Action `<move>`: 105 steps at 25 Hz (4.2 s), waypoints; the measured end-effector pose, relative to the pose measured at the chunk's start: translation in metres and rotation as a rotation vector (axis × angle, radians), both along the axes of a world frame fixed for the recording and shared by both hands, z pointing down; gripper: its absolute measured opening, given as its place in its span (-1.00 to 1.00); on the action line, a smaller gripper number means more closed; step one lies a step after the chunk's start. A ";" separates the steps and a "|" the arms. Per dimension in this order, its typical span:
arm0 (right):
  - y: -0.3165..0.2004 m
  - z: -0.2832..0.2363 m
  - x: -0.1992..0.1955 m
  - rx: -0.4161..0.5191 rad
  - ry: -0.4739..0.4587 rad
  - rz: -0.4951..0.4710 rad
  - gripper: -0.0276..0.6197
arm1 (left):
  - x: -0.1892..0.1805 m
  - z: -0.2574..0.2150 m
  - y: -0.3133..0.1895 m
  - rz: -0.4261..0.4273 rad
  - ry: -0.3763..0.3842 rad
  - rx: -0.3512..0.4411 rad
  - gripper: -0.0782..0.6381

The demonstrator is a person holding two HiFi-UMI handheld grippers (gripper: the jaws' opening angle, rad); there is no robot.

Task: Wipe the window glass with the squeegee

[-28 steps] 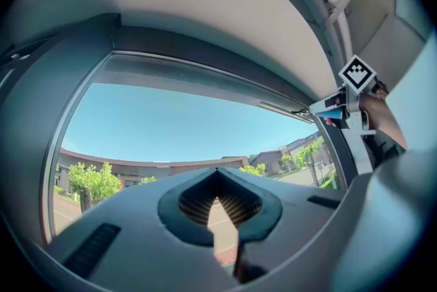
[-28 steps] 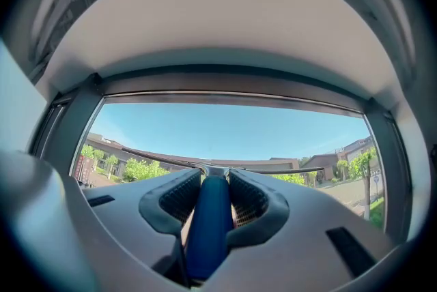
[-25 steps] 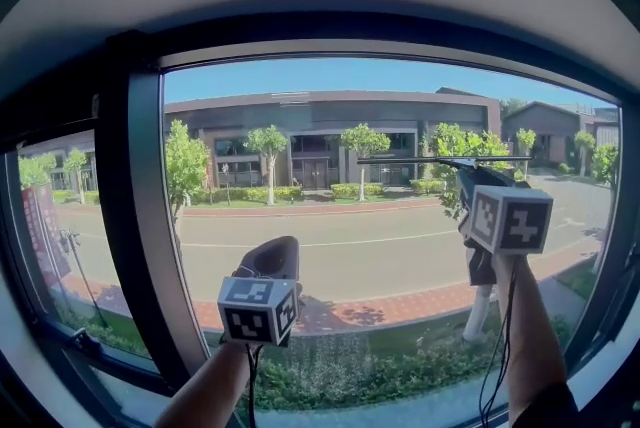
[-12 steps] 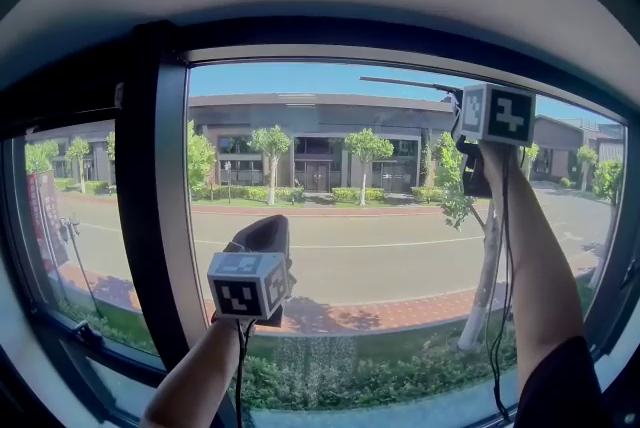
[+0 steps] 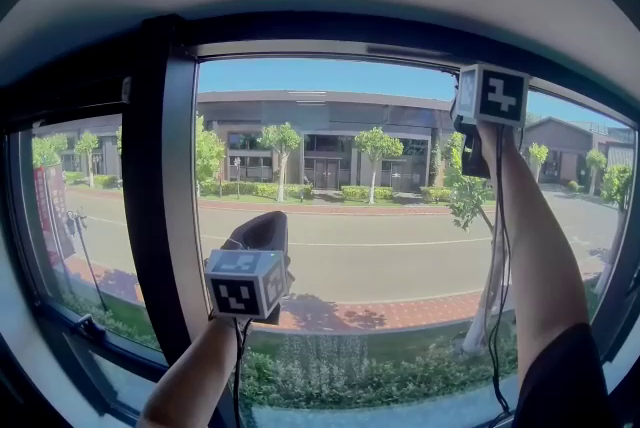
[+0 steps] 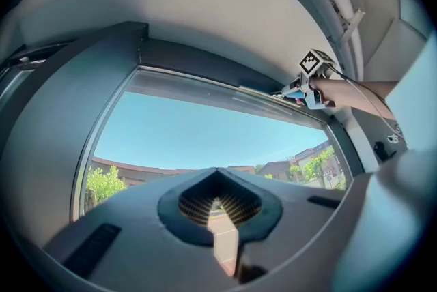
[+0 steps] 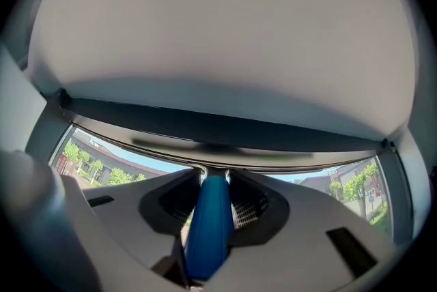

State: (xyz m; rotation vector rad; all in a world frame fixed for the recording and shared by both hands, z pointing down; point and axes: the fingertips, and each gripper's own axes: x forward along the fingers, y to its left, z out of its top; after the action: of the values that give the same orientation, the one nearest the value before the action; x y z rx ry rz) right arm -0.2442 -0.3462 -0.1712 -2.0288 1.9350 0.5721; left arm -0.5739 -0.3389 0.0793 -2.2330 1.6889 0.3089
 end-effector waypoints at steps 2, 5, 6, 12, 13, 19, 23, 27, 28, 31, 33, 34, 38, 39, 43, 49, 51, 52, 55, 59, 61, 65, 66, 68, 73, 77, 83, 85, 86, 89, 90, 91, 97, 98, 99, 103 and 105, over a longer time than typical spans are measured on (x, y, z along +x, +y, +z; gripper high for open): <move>-0.005 0.004 0.001 -0.017 -0.017 -0.020 -0.51 | -0.001 0.002 -0.001 0.002 0.007 -0.003 -0.78; -0.009 0.007 0.001 0.001 -0.019 -0.035 -0.51 | -0.001 0.006 -0.003 0.008 0.015 -0.012 -0.78; -0.011 0.009 0.001 0.005 -0.014 -0.034 -0.51 | 0.000 0.007 -0.004 0.009 0.015 -0.014 -0.78; -0.010 0.019 -0.001 0.009 0.020 -0.045 -0.51 | 0.008 0.012 -0.004 0.005 0.015 -0.025 -0.78; -0.010 0.021 -0.002 0.010 0.022 -0.046 -0.51 | 0.007 0.013 -0.005 0.005 0.015 -0.027 -0.78; -0.009 0.044 -0.013 0.012 0.050 -0.060 -0.51 | 0.009 0.024 -0.003 0.015 0.030 -0.033 -0.78; -0.008 0.059 -0.016 0.019 0.067 -0.053 -0.51 | 0.007 0.031 -0.003 0.012 0.028 -0.043 -0.78; -0.009 0.073 -0.018 0.001 0.073 -0.061 -0.51 | 0.004 0.032 -0.002 0.011 0.025 -0.044 -0.78; -0.008 0.075 -0.018 0.001 0.073 -0.063 -0.51 | 0.004 0.031 -0.002 0.011 0.024 -0.043 -0.78; -0.008 0.083 -0.018 0.000 0.072 -0.066 -0.51 | 0.003 0.033 -0.001 0.013 0.020 -0.042 -0.78; -0.007 0.090 -0.017 -0.004 0.072 -0.065 -0.51 | 0.002 0.034 -0.001 0.019 0.022 -0.045 -0.78; -0.007 0.093 -0.018 -0.005 0.073 -0.064 -0.51 | 0.002 0.036 -0.002 0.024 0.027 -0.047 -0.78; -0.008 0.107 -0.024 -0.005 0.095 -0.056 -0.51 | -0.001 0.042 -0.007 0.028 0.041 -0.057 -0.78; -0.009 0.111 -0.025 -0.007 0.097 -0.054 -0.51 | -0.001 0.043 -0.008 0.027 0.038 -0.061 -0.78; -0.010 0.120 -0.027 -0.011 0.098 -0.054 -0.51 | 0.001 0.048 -0.010 0.030 0.039 -0.071 -0.78; -0.009 0.134 -0.029 -0.026 0.096 -0.069 -0.51 | 0.006 0.048 -0.009 0.036 0.037 -0.072 -0.78; -0.009 0.139 -0.030 -0.028 0.094 -0.072 -0.51 | 0.007 0.047 -0.010 0.036 0.035 -0.068 -0.78; -0.009 0.142 -0.030 -0.028 0.094 -0.073 -0.51 | 0.007 0.046 -0.010 0.035 0.033 -0.067 -0.78; -0.009 0.153 -0.031 -0.033 0.083 -0.076 -0.51 | 0.008 0.049 -0.010 0.033 0.028 -0.064 -0.78; -0.009 0.165 -0.031 -0.039 0.054 -0.088 -0.51 | 0.013 0.052 -0.010 0.033 0.024 -0.068 -0.78; -0.008 0.171 -0.031 -0.039 0.044 -0.092 -0.51 | 0.014 0.055 -0.010 0.033 0.024 -0.071 -0.78; -0.009 0.184 -0.031 -0.043 0.039 -0.089 -0.51 | 0.013 0.062 -0.010 0.031 0.028 -0.084 -0.78; -0.009 0.187 -0.031 -0.043 0.040 -0.088 -0.51 | 0.013 0.064 -0.011 0.030 0.030 -0.086 -0.78; -0.010 0.192 -0.033 -0.040 0.045 -0.084 -0.51 | 0.011 0.068 -0.012 0.029 0.031 -0.089 -0.78; -0.009 0.199 -0.033 -0.039 0.046 -0.083 -0.51 | 0.009 0.073 -0.012 0.026 0.039 -0.100 -0.78; -0.010 0.209 -0.034 -0.045 0.049 -0.085 -0.51 | 0.009 0.078 -0.012 0.028 0.041 -0.106 -0.78; -0.008 0.224 -0.037 -0.052 0.060 -0.089 -0.51 | 0.013 0.082 -0.010 0.031 0.040 -0.114 -0.78; -0.007 0.229 -0.038 -0.055 0.065 -0.090 -0.51 | 0.014 0.084 -0.009 0.033 0.039 -0.119 -0.78; -0.007 0.232 -0.039 -0.056 0.069 -0.091 -0.51 | 0.014 0.086 -0.009 0.033 0.040 -0.122 -0.78; -0.007 0.240 -0.040 -0.060 0.075 -0.088 -0.51 | 0.015 0.090 -0.009 0.034 0.043 -0.130 -0.78; -0.007 0.243 -0.040 -0.062 0.075 -0.087 -0.51 | 0.015 0.091 -0.009 0.035 0.044 -0.131 -0.78; -0.007 0.246 -0.040 -0.064 0.075 -0.085 -0.51 | 0.015 0.092 -0.009 0.036 0.046 -0.133 -0.78; -0.005 0.261 -0.042 -0.076 0.082 -0.088 -0.51 | 0.017 0.101 -0.007 0.026 0.045 -0.140 -0.78; -0.004 0.264 -0.042 -0.076 0.086 -0.088 -0.51 | 0.017 0.101 -0.006 0.022 0.047 -0.140 -0.78; -0.004 0.266 -0.042 -0.077 0.086 -0.089 -0.51 | 0.017 0.101 -0.006 0.020 0.048 -0.139 -0.78; -0.004 0.276 -0.040 -0.089 0.071 -0.091 -0.51 | 0.020 0.105 -0.005 0.006 0.033 -0.136 -0.78; -0.005 0.286 -0.043 -0.095 0.064 -0.092 -0.51 | 0.018 0.111 -0.005 0.002 0.026 -0.137 -0.78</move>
State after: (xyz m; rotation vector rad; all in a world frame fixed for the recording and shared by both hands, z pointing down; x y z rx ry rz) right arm -0.2870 -0.3513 0.1149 -1.9873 2.1174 0.5391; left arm -0.5558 -0.3443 0.1899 -2.3370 1.7714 0.2301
